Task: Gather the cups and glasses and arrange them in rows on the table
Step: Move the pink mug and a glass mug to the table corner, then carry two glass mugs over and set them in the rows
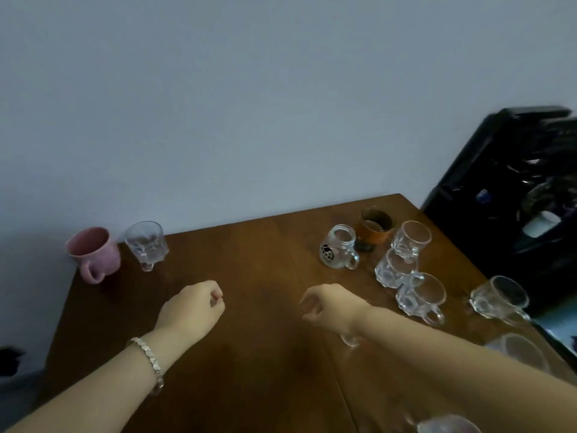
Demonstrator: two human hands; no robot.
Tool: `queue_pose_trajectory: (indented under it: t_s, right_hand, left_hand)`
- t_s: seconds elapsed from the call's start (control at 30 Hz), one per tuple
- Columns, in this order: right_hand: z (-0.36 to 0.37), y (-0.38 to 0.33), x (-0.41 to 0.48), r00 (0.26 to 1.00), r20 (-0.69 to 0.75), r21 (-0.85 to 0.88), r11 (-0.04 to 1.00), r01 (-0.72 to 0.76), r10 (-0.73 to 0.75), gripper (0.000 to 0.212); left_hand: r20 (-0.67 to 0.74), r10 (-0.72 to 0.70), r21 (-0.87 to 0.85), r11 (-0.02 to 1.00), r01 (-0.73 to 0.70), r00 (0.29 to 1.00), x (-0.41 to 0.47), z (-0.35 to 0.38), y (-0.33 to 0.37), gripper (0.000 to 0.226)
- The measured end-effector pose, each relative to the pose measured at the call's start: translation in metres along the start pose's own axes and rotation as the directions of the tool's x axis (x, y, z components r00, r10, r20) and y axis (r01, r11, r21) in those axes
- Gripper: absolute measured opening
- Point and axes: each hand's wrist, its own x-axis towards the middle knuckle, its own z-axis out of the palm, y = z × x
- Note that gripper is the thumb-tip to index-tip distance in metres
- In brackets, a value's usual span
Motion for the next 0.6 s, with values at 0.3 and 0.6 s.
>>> queue_pose_trajectory:
  t_s: [0.3,0.6]
  right_hand:
    - [-0.046,0.193,-0.040,0.875,-0.384,-0.077,0.934,-0.348,0.294,0.078]
    - [-0.030,0.261,-0.008,0.929,-0.250,0.092,0.962,-0.258,0.273,0.086]
  left_hand:
    - [0.132,0.004,-0.037,0.999,0.001,0.991,-0.056,0.083,0.108,0.026]
    - [0.136,-0.074,-0.109,0.990,0.089,0.988,-0.082,0.111,0.164,0.031]
